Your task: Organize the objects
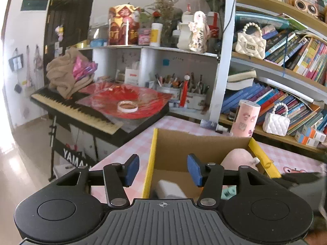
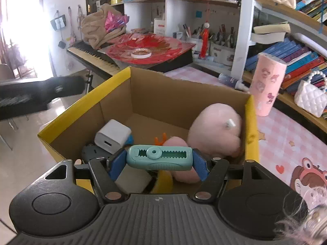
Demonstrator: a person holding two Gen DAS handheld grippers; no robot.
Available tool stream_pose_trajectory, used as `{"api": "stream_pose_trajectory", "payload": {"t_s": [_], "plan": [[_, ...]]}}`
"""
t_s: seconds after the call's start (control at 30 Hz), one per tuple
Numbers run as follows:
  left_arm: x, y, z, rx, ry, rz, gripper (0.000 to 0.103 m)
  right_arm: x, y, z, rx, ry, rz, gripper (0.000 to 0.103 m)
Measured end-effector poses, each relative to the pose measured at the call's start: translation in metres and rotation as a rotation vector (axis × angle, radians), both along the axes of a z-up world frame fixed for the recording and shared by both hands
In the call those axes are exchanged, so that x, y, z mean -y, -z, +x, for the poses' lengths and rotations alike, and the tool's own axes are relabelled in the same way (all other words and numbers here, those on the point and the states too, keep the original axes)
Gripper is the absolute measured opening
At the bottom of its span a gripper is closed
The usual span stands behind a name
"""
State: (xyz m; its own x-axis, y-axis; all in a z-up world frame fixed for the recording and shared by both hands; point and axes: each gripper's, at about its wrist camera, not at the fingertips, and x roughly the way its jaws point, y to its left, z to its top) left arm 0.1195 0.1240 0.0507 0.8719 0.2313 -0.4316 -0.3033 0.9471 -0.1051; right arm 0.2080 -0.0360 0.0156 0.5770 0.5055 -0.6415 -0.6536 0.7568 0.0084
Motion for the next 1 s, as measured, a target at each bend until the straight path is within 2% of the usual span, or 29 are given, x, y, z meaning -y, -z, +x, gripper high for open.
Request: {"api": "stream_pose_trajectory", "payload": {"t_s": [0.13, 0.23, 0.27, 0.33, 0.43, 0.7, 0.87, 1.0], "plan": [[-0.004, 0.002, -0.017, -0.007, -0.011, -0.030, 0.055, -0.010, 0.004, 0.001, 0.000, -0.009, -0.012, 0.067], [-0.007, 0.005, -0.024, -0.021, -0.022, -0.047, 0.056, -0.010, 0.010, 0.013, -0.109, 0.024, 0.033, 0.068], [-0.007, 0.006, -0.027, -0.024, -0.022, -0.050, 0.057, -0.008, 0.013, 0.018, -0.151, 0.034, 0.048, 0.071], [-0.009, 0.007, -0.031, -0.026, -0.022, -0.052, 0.063, -0.007, 0.014, 0.019, -0.171, 0.060, 0.050, 0.079], [-0.009, 0.006, -0.038, -0.012, -0.017, -0.063, 0.070, -0.001, 0.009, 0.011, -0.137, 0.100, 0.053, 0.079], [-0.006, 0.002, -0.049, 0.020, 0.033, -0.076, 0.084, 0.024, -0.015, -0.036, -0.035, 0.152, 0.142, 0.079], [0.002, -0.001, -0.059, 0.025, 0.075, -0.093, 0.085, 0.040, -0.032, -0.071, 0.044, 0.205, 0.139, 0.080], [0.016, -0.003, -0.072, 0.013, 0.133, -0.069, 0.086, 0.053, -0.038, -0.094, 0.075, 0.277, 0.136, 0.080]]}}
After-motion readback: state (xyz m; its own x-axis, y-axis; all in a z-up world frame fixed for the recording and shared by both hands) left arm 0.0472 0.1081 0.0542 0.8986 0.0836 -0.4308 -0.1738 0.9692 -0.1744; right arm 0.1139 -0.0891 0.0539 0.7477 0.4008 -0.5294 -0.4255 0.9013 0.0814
